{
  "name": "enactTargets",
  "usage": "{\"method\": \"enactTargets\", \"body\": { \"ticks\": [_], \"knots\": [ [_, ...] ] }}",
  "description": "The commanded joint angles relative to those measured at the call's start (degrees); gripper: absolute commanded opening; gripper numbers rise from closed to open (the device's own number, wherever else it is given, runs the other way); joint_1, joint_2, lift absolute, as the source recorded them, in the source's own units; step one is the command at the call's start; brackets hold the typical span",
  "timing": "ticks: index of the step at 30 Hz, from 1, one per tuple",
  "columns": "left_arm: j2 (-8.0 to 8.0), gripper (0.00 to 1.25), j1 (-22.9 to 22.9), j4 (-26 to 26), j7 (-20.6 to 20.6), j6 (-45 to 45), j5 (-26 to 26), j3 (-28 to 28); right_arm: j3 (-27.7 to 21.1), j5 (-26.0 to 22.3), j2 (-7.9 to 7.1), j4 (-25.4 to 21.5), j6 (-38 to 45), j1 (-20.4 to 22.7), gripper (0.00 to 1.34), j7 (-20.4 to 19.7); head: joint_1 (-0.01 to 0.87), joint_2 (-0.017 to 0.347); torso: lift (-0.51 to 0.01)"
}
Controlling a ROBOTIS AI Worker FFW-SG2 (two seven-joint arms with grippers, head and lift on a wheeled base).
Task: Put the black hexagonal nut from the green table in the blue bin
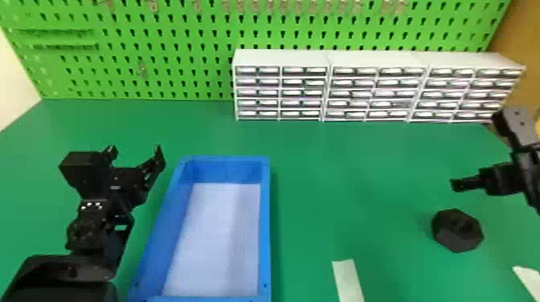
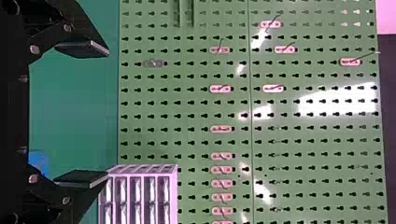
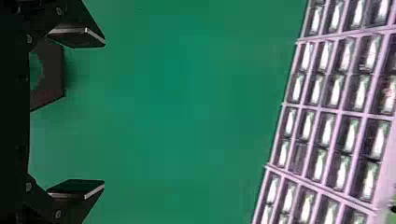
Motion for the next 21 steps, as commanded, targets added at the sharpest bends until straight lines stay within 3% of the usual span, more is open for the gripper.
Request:
{"method": "enactTargets", "body": {
  "ticks": [1,6,21],
  "knots": [
    [0.01,0.91,0.1,0.0,0.0,0.0,0.0,0.0,0.7,3.2,-0.46,0.0,2.3,0.1,1.12,2.6,0.686,0.052,-0.097],
    [0.01,0.91,0.0,0.0,0.0,0.0,0.0,0.0,1.3,5.3,-0.46,0.5,3.2,0.5,1.12,4.2,0.686,0.052,-0.097],
    [0.01,0.91,0.1,0.0,0.0,0.0,0.0,0.0,1.7,5.3,-0.38,5.5,0.8,1.1,1.12,4.6,0.686,0.052,-0.097]
  ]
}}
